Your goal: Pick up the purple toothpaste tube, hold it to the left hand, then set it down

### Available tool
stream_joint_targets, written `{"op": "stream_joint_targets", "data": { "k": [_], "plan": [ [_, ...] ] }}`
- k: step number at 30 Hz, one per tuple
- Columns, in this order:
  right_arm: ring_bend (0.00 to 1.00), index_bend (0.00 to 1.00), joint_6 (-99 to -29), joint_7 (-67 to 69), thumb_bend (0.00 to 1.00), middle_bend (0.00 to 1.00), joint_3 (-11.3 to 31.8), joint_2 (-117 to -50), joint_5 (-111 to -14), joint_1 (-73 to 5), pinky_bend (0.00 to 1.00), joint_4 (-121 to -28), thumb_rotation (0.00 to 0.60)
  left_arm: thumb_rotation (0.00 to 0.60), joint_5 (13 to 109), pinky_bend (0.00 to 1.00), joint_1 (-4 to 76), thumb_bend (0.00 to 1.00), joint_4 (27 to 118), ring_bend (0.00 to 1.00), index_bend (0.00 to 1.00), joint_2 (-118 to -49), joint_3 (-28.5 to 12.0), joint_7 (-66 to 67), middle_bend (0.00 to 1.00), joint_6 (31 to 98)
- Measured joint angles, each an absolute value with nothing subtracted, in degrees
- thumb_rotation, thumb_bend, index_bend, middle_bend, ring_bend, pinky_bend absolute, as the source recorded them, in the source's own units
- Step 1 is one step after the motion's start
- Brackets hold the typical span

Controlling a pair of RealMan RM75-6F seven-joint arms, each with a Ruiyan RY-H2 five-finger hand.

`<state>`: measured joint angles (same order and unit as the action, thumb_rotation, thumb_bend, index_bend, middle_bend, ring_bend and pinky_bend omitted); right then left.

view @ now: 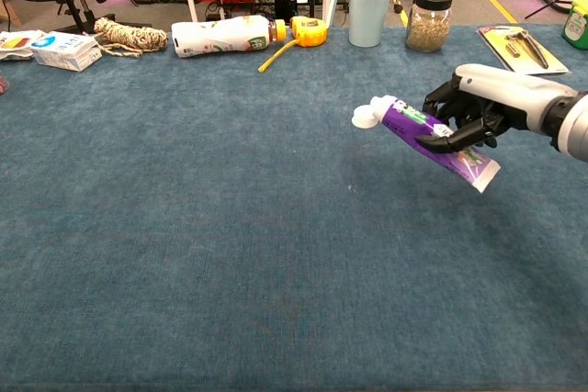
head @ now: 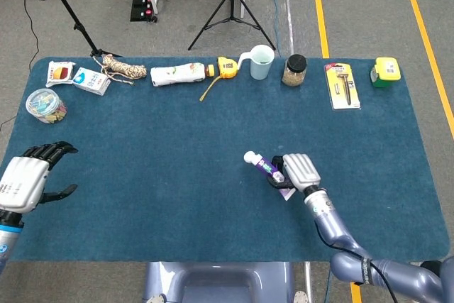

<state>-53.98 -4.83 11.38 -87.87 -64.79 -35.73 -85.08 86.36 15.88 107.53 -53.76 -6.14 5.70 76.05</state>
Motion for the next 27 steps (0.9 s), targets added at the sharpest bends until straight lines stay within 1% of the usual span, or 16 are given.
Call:
{"op": "stream_joint_targets", "data": {
  "k": [4, 10, 15, 21, 24, 27],
  "plan": [
    [0.77, 0.67, -54.1, 0.02, 0.5, 0.68, 11.19, -84.68, -68.34, -34.63, 0.74, -89.05, 0.444, 0.6, 87.48, 0.33, 18.04, 0.14, 107.88, 0.3, 0.28, -54.28, -6.34, 7.48, 0.29, 73.76],
    [0.77, 0.67, -54.92, 3.93, 0.5, 0.68, 10.56, -82.39, -71.93, -33.59, 0.74, -93.14, 0.444, 0.6, 89.02, 0.33, 22.23, 0.14, 108.68, 0.3, 0.28, -56.39, -7.15, 10.84, 0.29, 69.88],
    [0.77, 0.67, -55.64, 6.53, 0.5, 0.68, 10.31, -81.1, -74.55, -33.32, 0.74, -96.39, 0.443, 0.6, 90.01, 0.33, 26.04, 0.14, 108.3, 0.28, 0.26, -60.82, -8.49, 13.59, 0.28, 67.51],
    [0.77, 0.67, -55.81, 8.84, 0.5, 0.68, 10.54, -80.24, -76.54, -33.86, 0.74, -99.55, 0.444, 0.598, 89.66, 0.33, 30.47, 0.14, 106.13, 0.23, 0.19, -67.38, -10.49, 17.89, 0.21, 65.54],
    [0.77, 0.67, -55.55, 9.38, 0.5, 0.68, 10.75, -80.13, -77.2, -34.52, 0.74, -100.68, 0.444, 0.578, 88.44, 0.33, 32.66, 0.14, 105.34, 0.22, 0.17, -69.98, -11.44, 19.68, 0.19, 63.88],
    [0.77, 0.67, -55.17, 9.87, 0.5, 0.68, 10.92, -80.12, -77.32, -34.99, 0.74, -101.26, 0.444, 0.512, 87.48, 0.33, 34.34, 0.14, 104.44, 0.2, 0.15, -72.43, -12.22, 20.86, 0.17, 63.0]
  ]
}}
